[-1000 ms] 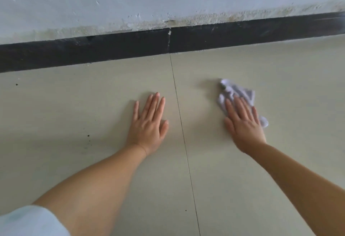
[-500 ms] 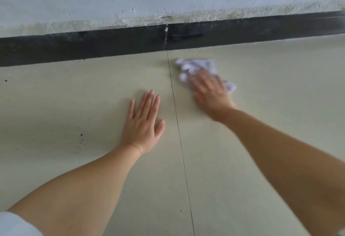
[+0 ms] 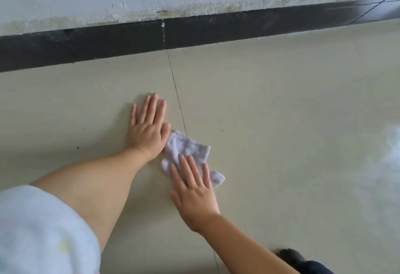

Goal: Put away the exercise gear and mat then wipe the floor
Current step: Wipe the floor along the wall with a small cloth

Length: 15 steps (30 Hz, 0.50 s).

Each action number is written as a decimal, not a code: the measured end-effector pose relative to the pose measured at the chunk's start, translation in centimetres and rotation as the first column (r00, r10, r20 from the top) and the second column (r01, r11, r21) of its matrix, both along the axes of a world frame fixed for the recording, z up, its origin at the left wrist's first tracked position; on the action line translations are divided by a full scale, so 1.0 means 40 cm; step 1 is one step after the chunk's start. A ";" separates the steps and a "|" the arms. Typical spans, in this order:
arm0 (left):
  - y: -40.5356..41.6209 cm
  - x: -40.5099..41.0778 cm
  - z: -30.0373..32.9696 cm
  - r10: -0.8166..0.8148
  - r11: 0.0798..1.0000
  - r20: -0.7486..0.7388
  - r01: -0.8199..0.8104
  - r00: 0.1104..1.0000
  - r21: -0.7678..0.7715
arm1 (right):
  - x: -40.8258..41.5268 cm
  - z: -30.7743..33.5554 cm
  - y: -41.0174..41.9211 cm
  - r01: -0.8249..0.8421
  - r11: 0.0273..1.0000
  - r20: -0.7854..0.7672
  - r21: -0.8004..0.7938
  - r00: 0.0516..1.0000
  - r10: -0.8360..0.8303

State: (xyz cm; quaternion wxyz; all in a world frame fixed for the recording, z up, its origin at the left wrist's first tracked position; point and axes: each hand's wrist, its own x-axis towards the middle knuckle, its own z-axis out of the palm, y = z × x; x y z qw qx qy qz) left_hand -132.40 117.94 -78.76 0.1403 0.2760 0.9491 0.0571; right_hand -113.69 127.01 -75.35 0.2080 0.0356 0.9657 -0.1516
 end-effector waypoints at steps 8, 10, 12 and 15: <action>0.025 -0.089 0.115 -0.019 0.961 0.445 0.139 0.895 -0.239 | 0.006 0.109 0.247 0.157 0.970 0.439 0.187 0.869 -0.226; 0.031 -0.117 0.161 0.002 0.954 0.542 0.160 0.840 -0.252 | -0.027 0.136 0.257 0.205 0.959 0.551 0.197 0.786 -0.281; 0.032 -0.131 0.194 0.008 0.940 0.606 0.200 0.796 -0.276 | -0.052 0.139 0.235 0.251 0.952 0.578 0.176 0.756 -0.306; 0.018 -0.130 0.214 -0.020 0.906 0.618 0.276 0.786 -0.322 | -0.068 0.130 0.210 0.223 0.955 0.593 0.195 0.749 -0.296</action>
